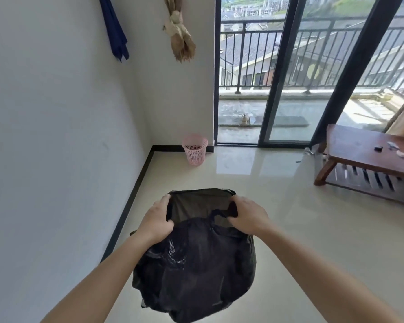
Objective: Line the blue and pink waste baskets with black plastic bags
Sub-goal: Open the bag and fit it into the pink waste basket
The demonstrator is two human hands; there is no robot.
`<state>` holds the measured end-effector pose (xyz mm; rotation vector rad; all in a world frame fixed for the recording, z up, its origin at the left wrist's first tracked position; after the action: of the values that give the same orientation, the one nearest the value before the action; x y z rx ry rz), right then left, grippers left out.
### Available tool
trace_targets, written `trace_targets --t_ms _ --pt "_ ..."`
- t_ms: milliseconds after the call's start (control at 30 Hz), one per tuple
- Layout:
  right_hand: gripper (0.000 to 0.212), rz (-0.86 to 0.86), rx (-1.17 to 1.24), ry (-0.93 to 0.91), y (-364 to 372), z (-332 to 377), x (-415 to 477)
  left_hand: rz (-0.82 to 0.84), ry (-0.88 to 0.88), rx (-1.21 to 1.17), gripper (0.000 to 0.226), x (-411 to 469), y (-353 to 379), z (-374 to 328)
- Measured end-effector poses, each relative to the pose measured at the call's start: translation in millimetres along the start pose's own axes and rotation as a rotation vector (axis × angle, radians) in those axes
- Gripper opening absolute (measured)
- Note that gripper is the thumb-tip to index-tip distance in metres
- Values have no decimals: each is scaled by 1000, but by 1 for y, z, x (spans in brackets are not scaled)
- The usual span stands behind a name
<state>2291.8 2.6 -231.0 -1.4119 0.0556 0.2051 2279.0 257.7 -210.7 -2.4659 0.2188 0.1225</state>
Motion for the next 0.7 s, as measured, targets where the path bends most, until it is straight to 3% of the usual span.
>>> trace_targets --t_ms 267,400,533,633,700 --pt "30 -57 -12 76 -67 -49 190 46 41 221 80 241 -44 -33" --pt "37 -3 -97 91 -64 -85 312 45 22 555 84 366 -44 -35" --pt "43 138 -119 107 -60 -118 443 140 -95 676 91 487 -41 -27" --pt "43 135 -80 95 -104 -131 550 212 -206 572 95 585 -63 -45" --pt "40 -101 44 128 -165 -132 615 33 -163 354 89 646 -105 -79"
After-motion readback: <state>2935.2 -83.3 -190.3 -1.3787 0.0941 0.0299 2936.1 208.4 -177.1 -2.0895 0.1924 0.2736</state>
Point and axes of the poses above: each hand's wrist, its own x-axis towards the middle knuckle, its own y-axis out of the palm, z = x × y, the point moved 8 cm from there along x, towards the middle knuckle, and after that the axes turned 15 degrees about -x, right-handed, at the moved point
